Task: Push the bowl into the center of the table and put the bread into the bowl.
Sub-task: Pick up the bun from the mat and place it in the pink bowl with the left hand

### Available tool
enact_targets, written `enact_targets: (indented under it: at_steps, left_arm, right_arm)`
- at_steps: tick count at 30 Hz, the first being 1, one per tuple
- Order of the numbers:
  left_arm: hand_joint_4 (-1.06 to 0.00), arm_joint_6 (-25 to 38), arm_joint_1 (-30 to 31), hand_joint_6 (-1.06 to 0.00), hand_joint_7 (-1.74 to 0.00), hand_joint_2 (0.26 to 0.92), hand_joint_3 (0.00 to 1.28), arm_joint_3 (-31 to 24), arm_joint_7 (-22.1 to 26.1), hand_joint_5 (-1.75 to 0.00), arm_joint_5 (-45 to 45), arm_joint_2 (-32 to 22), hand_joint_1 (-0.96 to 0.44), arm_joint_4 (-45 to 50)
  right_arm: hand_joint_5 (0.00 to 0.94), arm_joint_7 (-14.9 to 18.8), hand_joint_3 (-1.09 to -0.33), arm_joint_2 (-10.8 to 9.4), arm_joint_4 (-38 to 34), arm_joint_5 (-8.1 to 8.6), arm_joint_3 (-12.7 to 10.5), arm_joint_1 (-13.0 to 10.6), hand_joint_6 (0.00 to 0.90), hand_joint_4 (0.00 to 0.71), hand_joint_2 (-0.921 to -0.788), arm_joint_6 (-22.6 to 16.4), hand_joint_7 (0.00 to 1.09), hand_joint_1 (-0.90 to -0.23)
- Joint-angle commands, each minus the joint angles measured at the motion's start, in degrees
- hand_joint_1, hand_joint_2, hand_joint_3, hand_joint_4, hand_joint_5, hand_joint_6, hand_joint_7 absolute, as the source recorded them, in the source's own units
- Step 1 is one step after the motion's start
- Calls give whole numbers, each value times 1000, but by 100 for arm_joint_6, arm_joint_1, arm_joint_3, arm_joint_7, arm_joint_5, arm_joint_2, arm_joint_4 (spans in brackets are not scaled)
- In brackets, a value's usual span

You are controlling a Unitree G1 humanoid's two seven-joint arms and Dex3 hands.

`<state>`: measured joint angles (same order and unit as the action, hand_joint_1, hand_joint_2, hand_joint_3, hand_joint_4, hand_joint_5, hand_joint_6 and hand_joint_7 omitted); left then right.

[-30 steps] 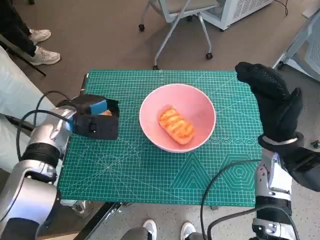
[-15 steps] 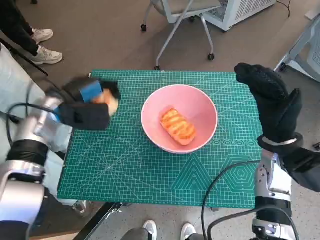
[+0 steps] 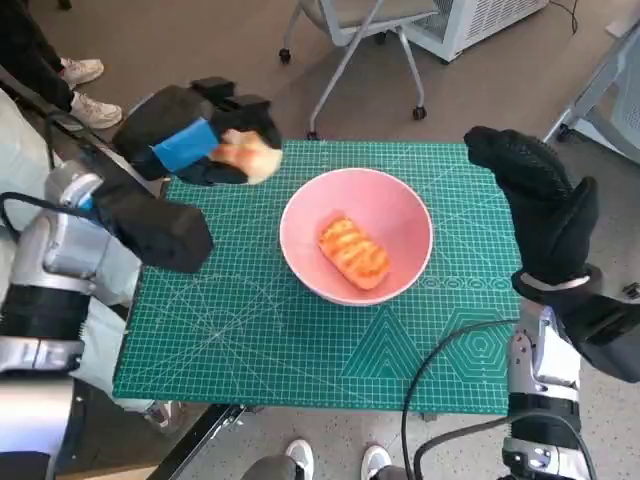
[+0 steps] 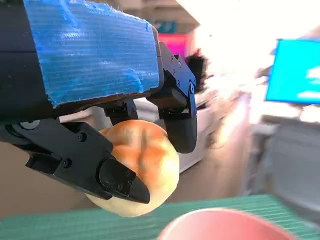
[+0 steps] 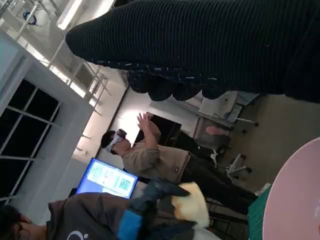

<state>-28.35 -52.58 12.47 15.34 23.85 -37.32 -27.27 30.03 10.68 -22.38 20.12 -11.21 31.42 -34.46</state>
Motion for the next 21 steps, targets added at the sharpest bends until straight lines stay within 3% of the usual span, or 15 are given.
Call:
enact_targets:
  at_steps: [1,10,15,21]
  left_arm:
    - [-753,232,129,-619,-1193,920,44,49,214,-1074,-53,258,2,613]
    - [-745,476,-39,-651,-1137,920,34,384,659,-1107,24,834,1,966]
    - [-714,255,-172,-667,-1126,920,39,599,592,-1133,173,1144,1,486]
    - [-721,-84,-396,-684,-996,919,42,838,468,-1236,333,1448,1,-341]
  right_arm:
    - [0,-18,-686,-36,-39,6,8,-120,213,183,-921,35,319,-651]
    - [2,6,-685,-28,-61,25,-4,-126,212,187,-921,27,321,-655]
    - [2,16,-686,-14,-75,22,-12,-131,211,187,-921,22,321,-654]
    - [2,28,-684,6,-95,49,-38,-130,211,189,-921,43,322,-655]
